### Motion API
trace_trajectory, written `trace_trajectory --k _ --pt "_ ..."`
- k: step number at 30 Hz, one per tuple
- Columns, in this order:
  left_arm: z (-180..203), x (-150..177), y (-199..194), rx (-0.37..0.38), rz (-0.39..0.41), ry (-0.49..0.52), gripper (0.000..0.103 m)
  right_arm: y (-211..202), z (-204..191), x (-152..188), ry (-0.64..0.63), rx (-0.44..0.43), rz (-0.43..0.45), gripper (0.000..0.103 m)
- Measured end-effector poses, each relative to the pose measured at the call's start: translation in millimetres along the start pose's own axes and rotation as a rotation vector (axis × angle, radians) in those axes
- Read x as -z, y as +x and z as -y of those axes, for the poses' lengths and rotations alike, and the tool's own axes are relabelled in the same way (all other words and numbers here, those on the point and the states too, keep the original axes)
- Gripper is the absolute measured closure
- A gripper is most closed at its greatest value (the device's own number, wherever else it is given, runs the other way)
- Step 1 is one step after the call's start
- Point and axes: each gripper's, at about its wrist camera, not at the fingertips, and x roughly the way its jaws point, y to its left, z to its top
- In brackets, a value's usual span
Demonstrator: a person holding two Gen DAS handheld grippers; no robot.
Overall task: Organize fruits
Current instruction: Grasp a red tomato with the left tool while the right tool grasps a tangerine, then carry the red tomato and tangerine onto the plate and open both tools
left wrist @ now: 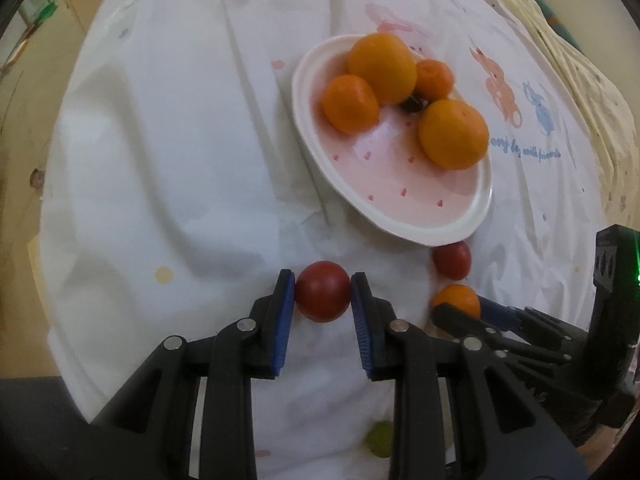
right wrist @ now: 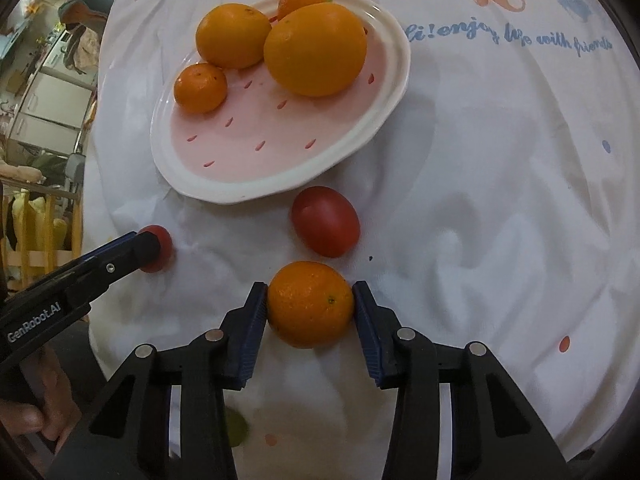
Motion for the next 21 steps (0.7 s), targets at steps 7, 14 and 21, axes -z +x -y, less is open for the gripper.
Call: trace_trajectory --k 7,14,21 --pt "-7 -2 -23 -0.023 0.085 -0.002 0.079 -20 -12 4 -0.016 -0.094 0.046 0.058" --pt "-4 -10 -40 -0.032 0.123 -0.015 0.078 -52 1 -1 0.033 -0.199 0.143 0.058" --pt "3 -22 -45 -0.049 0.129 0.014 0.078 -75 15 -23 0.073 -0.245 0.235 0.058"
